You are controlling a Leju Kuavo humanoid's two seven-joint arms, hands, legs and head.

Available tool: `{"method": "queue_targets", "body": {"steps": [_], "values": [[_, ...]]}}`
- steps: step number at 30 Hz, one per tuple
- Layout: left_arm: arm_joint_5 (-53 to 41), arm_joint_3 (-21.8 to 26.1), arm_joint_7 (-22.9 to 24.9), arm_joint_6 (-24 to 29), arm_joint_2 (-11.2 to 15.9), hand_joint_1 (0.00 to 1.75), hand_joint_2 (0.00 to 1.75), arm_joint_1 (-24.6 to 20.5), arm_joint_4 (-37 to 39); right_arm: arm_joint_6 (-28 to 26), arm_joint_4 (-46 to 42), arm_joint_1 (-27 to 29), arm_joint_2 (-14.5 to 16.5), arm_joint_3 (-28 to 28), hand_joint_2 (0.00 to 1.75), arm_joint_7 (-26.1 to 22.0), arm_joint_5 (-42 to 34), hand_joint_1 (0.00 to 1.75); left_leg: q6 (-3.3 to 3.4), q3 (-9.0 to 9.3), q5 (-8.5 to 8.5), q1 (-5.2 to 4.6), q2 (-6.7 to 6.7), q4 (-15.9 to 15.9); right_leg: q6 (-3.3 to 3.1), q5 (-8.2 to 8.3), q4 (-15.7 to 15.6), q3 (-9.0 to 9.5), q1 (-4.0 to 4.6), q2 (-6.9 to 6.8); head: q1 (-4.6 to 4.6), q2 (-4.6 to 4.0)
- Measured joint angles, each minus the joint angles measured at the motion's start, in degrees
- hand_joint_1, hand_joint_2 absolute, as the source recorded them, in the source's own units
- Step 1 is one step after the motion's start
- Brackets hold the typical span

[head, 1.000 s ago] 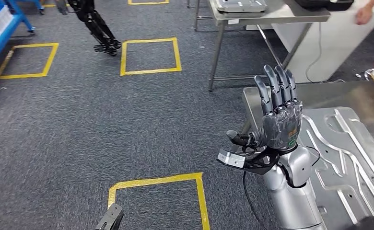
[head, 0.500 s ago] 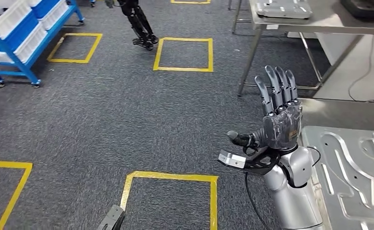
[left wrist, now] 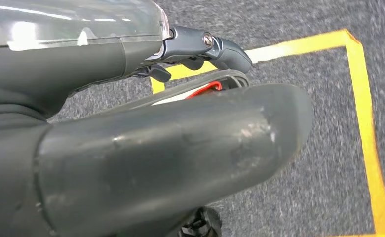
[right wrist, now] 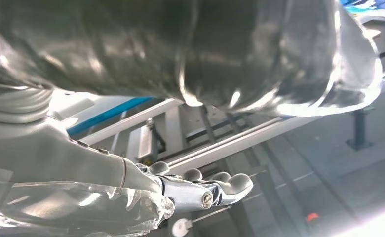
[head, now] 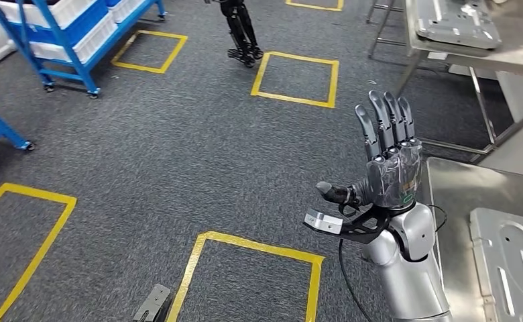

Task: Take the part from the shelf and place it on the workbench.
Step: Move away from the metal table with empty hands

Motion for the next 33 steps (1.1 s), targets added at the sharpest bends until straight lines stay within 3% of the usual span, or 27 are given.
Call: {"method": "queue_targets", "body": {"steps": [2,3,4,6,8,10,12,13,14,15,17,19,21,22,24,25,27,28,29,31,33], "values": [[0.0,0.0,0.0,0.0,0.0,0.00,0.00,-0.1,0.0,0.0,0.0,-0.1,0.0,0.0,0.00,0.0,0.0,0.00,-0.40,-0.26,0.16,-0.03,-1.32,0.2,-0.39,2.49,-6.3,2.73,-0.15,2.51,-0.01,0.00],[0.0,0.0,0.0,0.0,0.0,0.00,0.00,-0.1,0.0,0.0,0.0,-0.1,0.0,0.0,0.00,0.0,0.1,0.00,-0.73,-0.56,0.32,0.05,-1.86,0.2,-0.47,2.70,-7.7,3.22,-0.14,3.38,-0.02,0.00],[0.0,0.0,0.1,0.0,0.0,0.00,0.00,-0.2,0.0,0.0,0.0,-0.1,0.0,0.0,0.00,0.0,0.1,0.00,-1.13,-0.89,0.55,0.15,-2.45,0.1,-0.49,2.54,-7.9,3.26,-0.08,3.69,-0.02,0.00],[0.0,0.0,0.1,0.1,0.1,0.00,0.00,0.0,0.0,0.0,0.1,-0.1,0.0,0.0,0.00,0.0,0.2,0.00,-1.94,-1.31,0.88,0.31,-3.29,-0.1,-0.88,2.84,-8.4,3.37,-0.17,2.40,-0.03,0.00],[0.0,0.0,0.2,0.2,0.1,0.00,0.00,0.1,0.0,0.0,0.1,-0.3,0.2,0.0,0.00,0.0,0.2,0.00,-2.44,-2.32,-0.47,0.07,-1.04,1.8,-1.56,3.28,-9.2,3.71,-0.42,0.85,-0.20,0.00],[0.0,0.0,0.2,0.3,0.1,0.00,0.00,0.0,0.0,0.0,0.2,-0.3,0.3,0.0,0.00,-0.2,0.1,0.00,-2.67,-5.13,-4.01,0.01,2.43,8.1,-1.93,3.39,-9.4,3.81,-0.23,-0.77,-0.38,0.00],[0.0,0.0,0.1,0.3,0.1,0.00,0.00,-0.1,0.0,0.0,0.3,-0.2,0.3,-0.1,0.00,-0.4,0.1,0.00,-2.87,-7.88,-6.52,0.11,3.62,14.6,-2.08,3.28,-9.3,3.78,0.07,-2.48,-0.38,0.00],[0.0,0.0,0.1,0.4,0.1,0.00,0.00,0.0,0.0,0.0,0.4,-0.1,0.4,-0.2,0.00,-0.6,0.0,0.00,-2.88,-7.94,-6.32,0.11,3.82,15.2,-2.12,3.20,-9.2,3.78,0.18,-3.31,-0.38,0.00],[0.0,0.0,0.1,0.4,0.1,0.00,0.00,0.1,0.0,0.0,0.4,-0.1,0.4,-0.3,0.00,-0.7,0.0,0.00,-2.78,-6.86,-5.16,0.10,4.04,13.6,-2.12,3.09,-9.2,3.81,0.27,-4.08,-0.39,0.00],[0.0,0.0,0.1,0.4,0.2,0.00,0.00,0.2,0.0,0.0,0.4,-0.1,0.4,-0.3,0.00,-0.7,0.0,0.00,-2.54,-4.79,-3.40,0.01,4.62,10.1,-2.09,2.95,-9.1,3.88,0.36,-4.79,-0.39,0.00],[0.1,0.0,0.0,0.4,0.2,0.00,0.00,0.1,0.0,0.0,0.4,-0.1,0.5,-0.4,0.00,-0.7,0.0,0.00,-1.76,-0.67,-1.18,-0.55,7.12,2.8,-1.84,2.63,-8.9,4.02,0.67,-6.01,-0.38,0.00],[0.1,0.0,0.0,0.5,0.3,0.00,0.00,0.0,0.0,0.0,0.4,-0.1,0.5,-0.5,0.00,-0.8,0.0,0.00,-1.09,0.66,-0.95,-1.15,8.23,0.0,-1.45,2.41,-8.8,4.10,0.94,-7.11,-0.37,0.00],[0.1,0.0,0.0,0.5,0.3,0.00,0.00,0.1,0.0,0.0,0.5,-0.2,0.6,-0.5,0.00,-0.8,0.0,0.00,-0.63,0.59,-0.64,-1.10,6.89,-0.3,-0.96,2.22,-8.9,4.22,1.07,-8.02,-0.37,0.00],[0.1,0.0,0.0,0.5,0.3,0.00,0.00,0.2,0.0,0.0,0.5,-0.2,0.7,-0.5,0.00,-0.9,0.0,0.00,-0.41,0.67,-0.43,-0.92,6.28,-0.6,-0.67,1.78,-8.6,4.18,0.98,-7.39,-0.36,0.00],[0.2,0.0,-0.1,0.5,0.3,0.00,0.00,0.2,0.0,0.0,0.5,-0.3,0.7,-0.5,0.00,-0.9,0.0,0.00,0.06,0.86,0.01,-0.49,5.16,-1.2,-0.17,-0.60,-5.2,2.73,0.71,-4.33,-0.34,0.00],[0.2,0.0,-0.1,0.5,0.3,0.00,0.00,0.1,0.0,0.0,0.5,-0.3,0.7,-0.5,0.00,-0.9,-0.1,0.00,0.16,0.81,0.10,-0.45,4.58,-1.3,-0.01,-2.41,-1.8,1.19,0.52,-2.54,-0.33,0.00],[0.3,0.0,-0.2,0.5,0.3,0.00,0.00,0.0,0.0,0.0,0.6,0.0,0.7,-0.6,0.00,-0.9,-0.1,0.00,0.29,0.73,0.16,-0.41,3.21,-1.2,0.23,-5.09,5.4,-2.40,0.31,-1.14,-0.33,0.00],[0.3,0.0,-0.2,0.5,0.3,0.00,0.00,0.1,0.0,0.0,0.7,0.1,0.7,-0.7,0.00,-0.9,0.0,0.00,0.28,0.72,0.15,-0.38,2.43,-1.2,0.35,-4.94,6.8,-3.30,0.17,-0.98,-0.33,0.00],[0.3,0.0,-0.2,0.5,0.3,0.00,0.00,0.1,0.0,0.0,0.7,0.2,0.7,-0.7,0.00,-0.9,0.0,0.00,0.23,0.73,0.12,-0.34,1.62,-1.1,0.46,-3.64,6.2,-3.20,0.00,-0.86,-0.33,0.00],[0.3,0.1,-0.3,0.4,0.3,0.00,0.00,0.2,0.0,0.0,0.8,0.1,0.7,-0.7,0.00,-0.9,0.1,0.00,-0.10,0.67,-0.10,-0.16,0.02,-0.6,0.63,0.69,-0.3,-0.51,-0.51,0.18,-0.33,0.00],[0.2,0.1,-0.4,0.4,0.3,0.00,0.00,0.2,0.0,0.0,0.8,0.1,0.7,-0.8,0.00,-0.9,0.1,0.00,-0.75,0.14,-0.32,-0.10,-1.38,0.1,0.57,2.79,-6.0,2.04,-0.85,2.31,-0.34,0.00]]}}
